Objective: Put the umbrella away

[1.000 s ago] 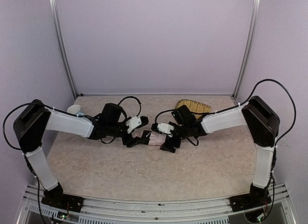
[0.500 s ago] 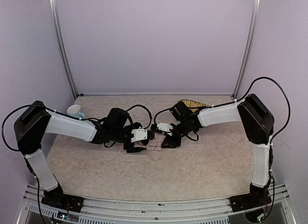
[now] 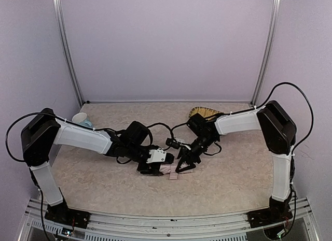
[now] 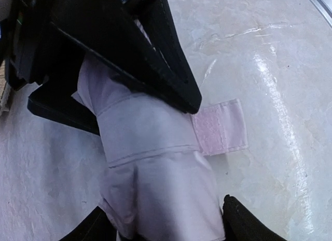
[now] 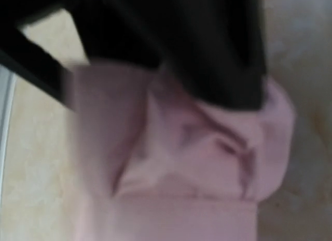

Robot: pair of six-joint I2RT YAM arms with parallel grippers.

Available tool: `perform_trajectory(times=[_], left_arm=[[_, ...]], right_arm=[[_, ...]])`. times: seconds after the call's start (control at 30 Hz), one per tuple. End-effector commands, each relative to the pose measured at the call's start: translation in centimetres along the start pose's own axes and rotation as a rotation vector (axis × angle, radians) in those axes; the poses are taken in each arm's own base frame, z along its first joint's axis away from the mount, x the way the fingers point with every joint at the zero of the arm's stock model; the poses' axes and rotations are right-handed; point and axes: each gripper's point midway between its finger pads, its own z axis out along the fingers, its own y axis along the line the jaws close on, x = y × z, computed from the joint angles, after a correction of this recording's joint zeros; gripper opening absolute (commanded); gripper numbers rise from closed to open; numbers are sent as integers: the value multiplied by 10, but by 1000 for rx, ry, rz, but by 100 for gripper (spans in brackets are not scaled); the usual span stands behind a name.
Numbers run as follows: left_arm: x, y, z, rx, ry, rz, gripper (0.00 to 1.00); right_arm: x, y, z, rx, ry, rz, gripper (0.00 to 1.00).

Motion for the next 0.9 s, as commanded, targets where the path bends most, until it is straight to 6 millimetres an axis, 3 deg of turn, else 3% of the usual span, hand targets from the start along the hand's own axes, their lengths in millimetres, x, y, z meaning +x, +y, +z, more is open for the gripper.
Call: perform_trajectory(times=[0.0, 0.2, 0.33, 0.4, 0.43, 0.47, 0.53, 0.6, 0.87], left_arm=[[7, -14, 7, 198, -9, -178, 62], [14, -5, 3, 333, -81, -412, 37], [17, 0, -2, 397, -124, -527, 34], [18, 3, -7, 449, -155, -588, 34], [20, 2, -6, 486, -161, -626, 34], [21, 5, -8, 502, -168, -650, 34], [30, 4, -3, 548, -146, -721, 34], [35, 2, 0, 590, -130, -762, 34], [48, -15, 12, 713, -81, -864, 34]], right_arm=[[-23, 2, -17, -49, -118, 16, 63], [-28, -6, -33, 22, -167, 25, 75], [-36, -20, -52, 268, -197, -34, 79], [-34, -16, -59, 441, -208, -164, 83], [-41, -4, -64, 521, -224, -280, 86], [-32, -2, -63, 580, -218, -327, 88], [-35, 15, -61, 686, -217, -515, 100], [-31, 16, -57, 761, -199, -606, 100], [-35, -18, -20, 713, -96, -580, 100]])
